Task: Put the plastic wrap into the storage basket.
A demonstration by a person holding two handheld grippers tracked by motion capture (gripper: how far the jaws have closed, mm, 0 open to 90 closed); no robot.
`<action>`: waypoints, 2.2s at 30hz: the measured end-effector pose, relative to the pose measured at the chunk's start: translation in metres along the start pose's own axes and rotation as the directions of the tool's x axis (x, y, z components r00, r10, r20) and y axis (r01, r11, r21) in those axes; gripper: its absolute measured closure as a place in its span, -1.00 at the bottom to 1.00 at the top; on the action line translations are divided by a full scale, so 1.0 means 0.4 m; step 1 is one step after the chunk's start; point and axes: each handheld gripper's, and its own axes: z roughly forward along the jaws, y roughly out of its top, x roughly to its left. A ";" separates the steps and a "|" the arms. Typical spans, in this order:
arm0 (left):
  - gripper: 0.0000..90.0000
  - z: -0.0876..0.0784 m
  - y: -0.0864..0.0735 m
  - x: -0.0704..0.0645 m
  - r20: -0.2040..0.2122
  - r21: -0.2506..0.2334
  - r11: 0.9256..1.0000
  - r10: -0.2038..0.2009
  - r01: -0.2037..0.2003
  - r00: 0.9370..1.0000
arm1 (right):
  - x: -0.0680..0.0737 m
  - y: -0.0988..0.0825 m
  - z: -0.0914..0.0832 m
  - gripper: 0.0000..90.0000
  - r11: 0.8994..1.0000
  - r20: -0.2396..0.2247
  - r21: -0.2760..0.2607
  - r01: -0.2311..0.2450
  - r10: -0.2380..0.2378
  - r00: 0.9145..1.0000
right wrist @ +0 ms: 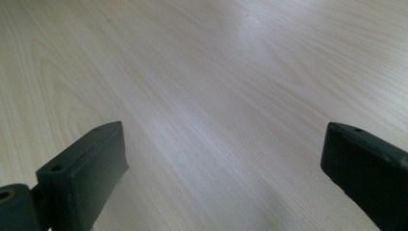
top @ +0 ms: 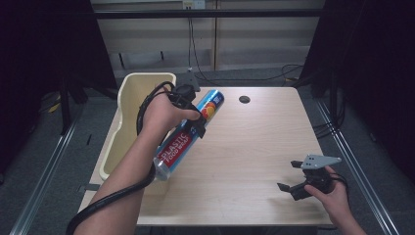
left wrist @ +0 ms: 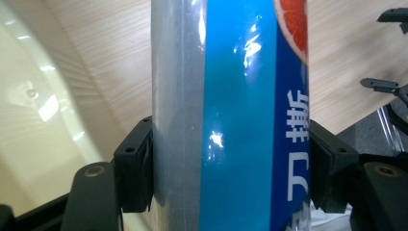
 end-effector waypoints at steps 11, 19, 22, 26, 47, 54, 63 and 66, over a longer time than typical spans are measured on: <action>-0.28 -0.049 -0.012 0.023 -0.007 -0.013 1.000 -0.027 0.027 1.000 | 0.001 0.000 0.001 -0.96 1.000 -0.005 0.004 -0.003 0.003 1.000; -0.28 -0.080 -0.022 0.041 -0.004 -0.029 0.998 -0.053 0.053 0.999 | 0.002 0.000 0.003 -0.96 1.000 -0.002 0.003 0.005 -0.005 1.000; -0.28 -0.092 -0.027 0.050 0.000 -0.032 0.997 -0.064 0.064 0.998 | 0.001 0.000 0.003 -0.96 1.000 0.000 0.002 0.006 -0.006 1.000; -0.28 -0.106 -0.034 0.058 -0.015 -0.037 0.997 -0.075 0.075 0.997 | 0.000 0.000 0.003 -0.96 1.000 0.007 0.000 0.010 -0.010 1.000; -0.28 -0.162 -0.072 0.097 -0.027 -0.072 0.987 -0.143 0.141 0.989 | 0.003 0.001 0.003 -0.96 1.000 0.012 0.001 0.007 -0.007 1.000; -0.28 -0.185 -0.094 0.127 -0.040 -0.093 0.982 -0.169 0.165 0.985 | 0.002 0.002 0.004 -0.96 1.000 0.008 0.001 0.010 -0.010 1.000; -0.28 -0.195 -0.119 0.164 -0.064 -0.103 0.973 -0.214 0.207 0.975 | 0.003 0.002 0.003 -0.96 1.000 0.015 0.000 0.005 -0.005 1.000; -0.28 -0.195 -0.126 0.174 -0.075 -0.104 0.971 -0.222 0.213 0.972 | 0.003 0.002 0.002 -0.96 1.000 0.017 0.001 0.006 -0.006 1.000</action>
